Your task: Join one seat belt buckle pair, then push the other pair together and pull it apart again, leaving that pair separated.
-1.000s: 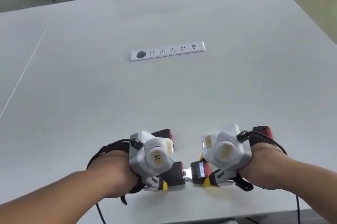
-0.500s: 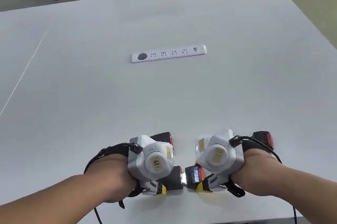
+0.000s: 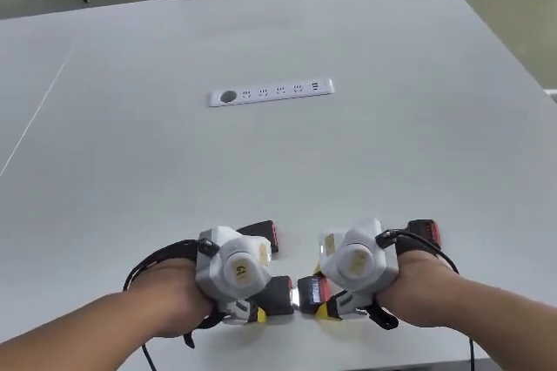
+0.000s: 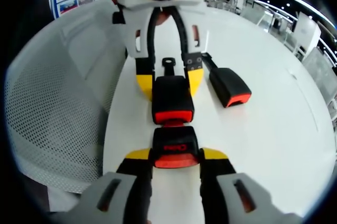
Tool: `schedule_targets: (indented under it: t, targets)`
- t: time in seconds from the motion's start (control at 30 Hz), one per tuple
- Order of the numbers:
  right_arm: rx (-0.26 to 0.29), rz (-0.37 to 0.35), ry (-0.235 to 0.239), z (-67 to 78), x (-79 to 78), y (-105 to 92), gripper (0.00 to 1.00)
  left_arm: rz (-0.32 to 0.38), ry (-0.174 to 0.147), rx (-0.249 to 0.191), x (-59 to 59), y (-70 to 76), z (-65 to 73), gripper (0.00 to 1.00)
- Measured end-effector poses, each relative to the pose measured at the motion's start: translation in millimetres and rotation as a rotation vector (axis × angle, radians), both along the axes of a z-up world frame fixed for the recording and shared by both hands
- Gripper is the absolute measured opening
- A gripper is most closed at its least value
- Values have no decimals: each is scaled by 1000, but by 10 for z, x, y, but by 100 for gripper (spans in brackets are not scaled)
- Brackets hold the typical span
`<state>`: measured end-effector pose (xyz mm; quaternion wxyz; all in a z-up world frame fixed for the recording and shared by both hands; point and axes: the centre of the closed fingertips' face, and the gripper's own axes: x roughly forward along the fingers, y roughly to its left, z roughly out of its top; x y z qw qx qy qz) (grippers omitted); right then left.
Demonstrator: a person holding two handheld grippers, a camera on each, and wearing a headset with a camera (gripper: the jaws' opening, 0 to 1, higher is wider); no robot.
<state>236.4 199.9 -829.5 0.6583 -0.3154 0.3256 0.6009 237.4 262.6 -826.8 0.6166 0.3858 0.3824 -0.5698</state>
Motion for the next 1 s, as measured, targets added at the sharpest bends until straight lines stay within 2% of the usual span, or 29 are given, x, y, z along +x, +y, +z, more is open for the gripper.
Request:
schedule_targets:
  t: [0.1, 0.4, 0.7, 1.0]
  targets:
    - [27, -9, 11, 3, 3, -12, 34, 1, -7, -6, 10, -6, 2, 33]
    - [67, -29, 33, 9, -7, -16, 34, 13, -2, -17, 17, -9, -1, 33]
    - [64, -28, 30, 10, 0, -13, 35, 22, 19, 6, 12, -10, -10, 33]
    - [73, -38, 31, 5, 7, -12, 35, 35, 17, -7, 13, -1, -16, 34]
